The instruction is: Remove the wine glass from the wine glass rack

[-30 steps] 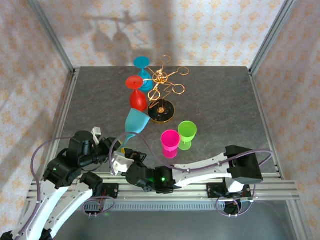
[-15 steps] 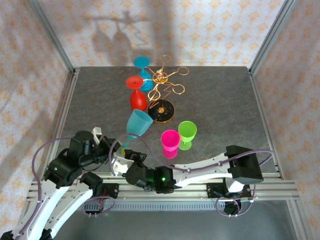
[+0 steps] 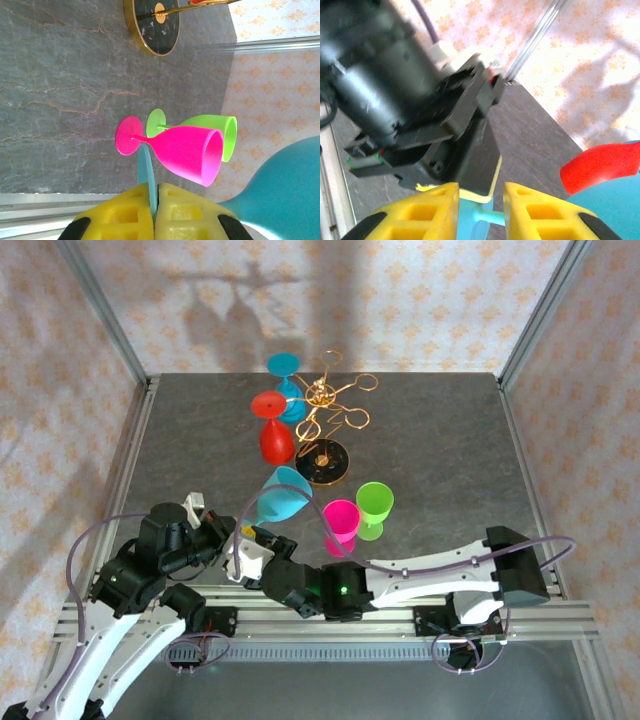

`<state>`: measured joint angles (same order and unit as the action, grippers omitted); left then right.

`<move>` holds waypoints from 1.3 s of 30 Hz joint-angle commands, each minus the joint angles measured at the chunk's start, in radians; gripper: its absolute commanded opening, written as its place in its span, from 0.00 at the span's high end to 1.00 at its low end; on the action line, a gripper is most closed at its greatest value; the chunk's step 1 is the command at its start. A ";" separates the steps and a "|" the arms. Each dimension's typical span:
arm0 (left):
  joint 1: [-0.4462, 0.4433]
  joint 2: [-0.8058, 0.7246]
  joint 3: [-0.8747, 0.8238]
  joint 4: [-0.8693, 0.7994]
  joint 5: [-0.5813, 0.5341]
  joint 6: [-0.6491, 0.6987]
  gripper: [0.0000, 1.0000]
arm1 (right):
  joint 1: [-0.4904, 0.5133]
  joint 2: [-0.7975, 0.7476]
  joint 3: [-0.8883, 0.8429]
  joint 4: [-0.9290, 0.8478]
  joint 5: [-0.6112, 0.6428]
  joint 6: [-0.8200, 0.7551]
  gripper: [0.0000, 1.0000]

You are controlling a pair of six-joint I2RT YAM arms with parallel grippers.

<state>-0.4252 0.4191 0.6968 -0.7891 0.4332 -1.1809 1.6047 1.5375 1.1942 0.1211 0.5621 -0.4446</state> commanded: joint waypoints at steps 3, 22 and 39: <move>0.003 -0.029 -0.030 0.057 -0.030 0.018 1.00 | -0.002 -0.040 0.084 -0.204 -0.071 0.174 0.70; 0.002 -0.152 -0.212 0.274 -0.037 -0.020 1.00 | -0.300 -0.061 0.595 -0.819 -0.798 0.774 0.42; 0.003 -0.210 -0.241 0.299 -0.040 -0.028 1.00 | -0.470 -0.060 0.573 -0.921 -0.889 0.815 0.41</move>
<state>-0.4252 0.2218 0.4679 -0.5442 0.4107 -1.2045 1.1397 1.4841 1.7710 -0.7715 -0.3080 0.3660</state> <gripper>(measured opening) 0.056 0.594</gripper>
